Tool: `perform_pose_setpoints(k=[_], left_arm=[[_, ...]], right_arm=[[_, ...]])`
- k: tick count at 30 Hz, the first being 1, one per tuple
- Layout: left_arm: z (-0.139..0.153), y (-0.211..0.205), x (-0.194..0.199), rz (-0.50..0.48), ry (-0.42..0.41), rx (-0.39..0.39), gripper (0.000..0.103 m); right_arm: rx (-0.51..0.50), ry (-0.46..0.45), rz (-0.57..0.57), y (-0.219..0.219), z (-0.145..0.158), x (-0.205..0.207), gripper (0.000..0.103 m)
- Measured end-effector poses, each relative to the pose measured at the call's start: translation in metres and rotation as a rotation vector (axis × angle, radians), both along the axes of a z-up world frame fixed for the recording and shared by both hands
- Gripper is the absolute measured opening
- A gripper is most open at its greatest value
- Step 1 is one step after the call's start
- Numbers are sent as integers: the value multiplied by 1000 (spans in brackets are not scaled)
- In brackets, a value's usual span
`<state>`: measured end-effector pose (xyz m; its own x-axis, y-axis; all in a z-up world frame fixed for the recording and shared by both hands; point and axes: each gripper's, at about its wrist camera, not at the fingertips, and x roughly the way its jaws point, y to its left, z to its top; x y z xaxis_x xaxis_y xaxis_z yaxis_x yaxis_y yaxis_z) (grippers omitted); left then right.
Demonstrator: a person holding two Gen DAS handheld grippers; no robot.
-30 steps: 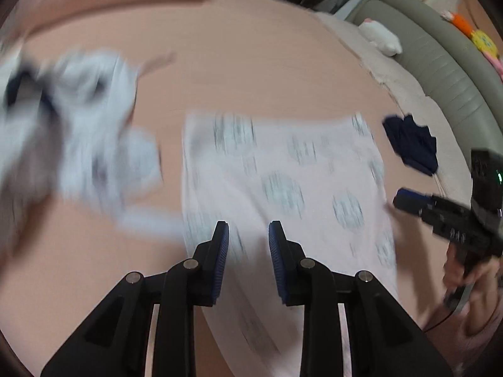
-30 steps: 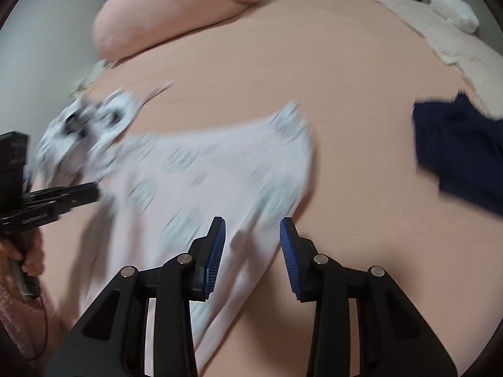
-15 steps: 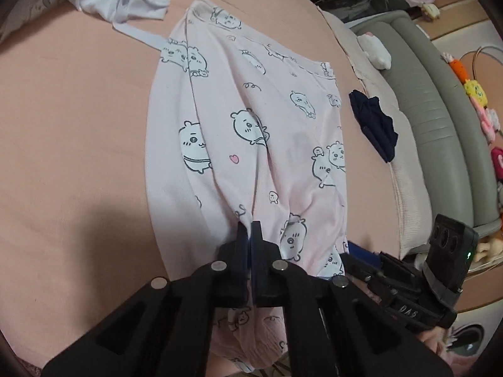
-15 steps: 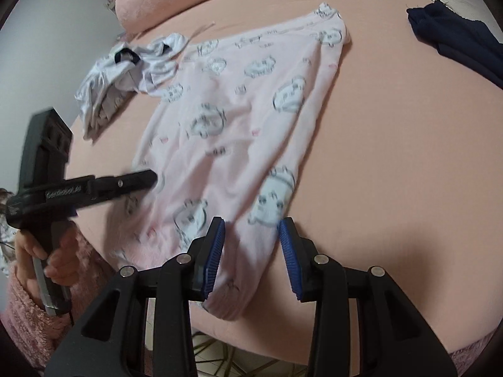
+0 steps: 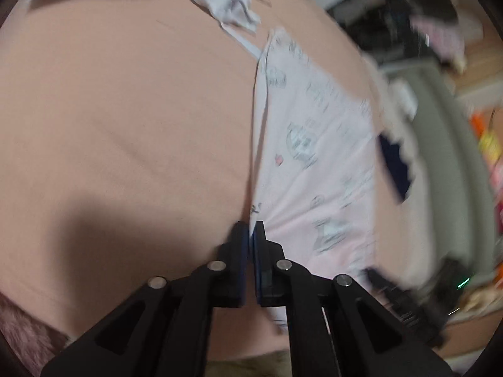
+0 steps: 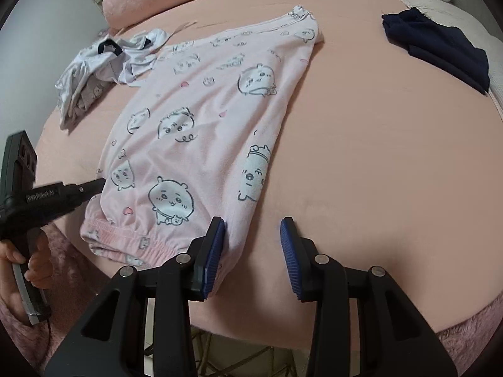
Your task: Fold clothes
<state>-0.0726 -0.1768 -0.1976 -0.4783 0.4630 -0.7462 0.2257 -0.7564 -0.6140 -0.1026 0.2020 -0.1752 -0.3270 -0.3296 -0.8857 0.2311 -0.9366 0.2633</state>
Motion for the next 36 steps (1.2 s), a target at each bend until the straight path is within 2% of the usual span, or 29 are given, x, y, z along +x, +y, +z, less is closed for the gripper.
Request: perform_pose_setpoints(k=[1, 2, 6, 7, 10, 11, 12, 13, 14, 15, 18, 23, 25, 28, 31, 33, 34, 35, 36], left_arm=[[5, -1, 3, 3, 11, -9, 27], [8, -1, 6, -3, 13, -25, 47], [2, 6, 21, -42, -10, 77, 49], [-1, 11, 23, -58, -20, 80, 49], [-5, 32, 24, -116, -36, 56, 47], [-5, 40, 23, -140, -39, 36, 45], [-5, 48, 22, -167, -41, 8, 24], [-3, 53, 22, -180, -41, -14, 11], [-1, 55, 22, -186, -39, -32, 9], [1, 58, 23, -192, -37, -49, 9], [5, 60, 24, -204, -34, -73, 9], [4, 54, 27, -194, -42, -42, 9], [-5, 54, 24, -180, -68, -24, 10], [-7, 49, 25, -169, -75, 3, 11], [-6, 41, 26, -143, -57, 45, 26], [-2, 31, 24, -97, -24, 72, 28], [0, 25, 22, -70, -5, 85, 28], [2, 23, 18, -61, 2, 82, 28], [3, 22, 12, -64, 2, 68, 28]], right_arm=[[-13, -3, -8, 2, 0, 0, 38], [-26, -5, -17, 5, 0, 1, 38], [-78, -16, -51, 15, 0, 3, 44], [-91, -19, -59, 17, 0, 3, 46], [-143, -24, -68, 17, -3, 3, 62], [-145, -28, -53, 13, -4, 2, 62], [-133, -31, -29, 7, -6, 2, 60], [-118, -32, -5, 0, -7, 2, 44], [-101, -30, 19, -5, -7, 3, 18], [-104, -37, 36, -8, -8, 4, 11], [-153, -51, 44, -2, -5, 8, 6], [-175, -7, 56, 8, 15, 31, 6], [-156, -12, 38, 15, 14, 40, 5], [-74, -71, 13, 18, -7, 43, 1], [-125, -73, -3, 23, -4, 40, 5], [-134, -71, -9, 20, -4, 31, 8], [-139, -70, -11, 18, -4, 26, 20], [-144, -69, -14, 17, -4, 21, 37], [-148, -69, -16, 15, -4, 16, 44]])
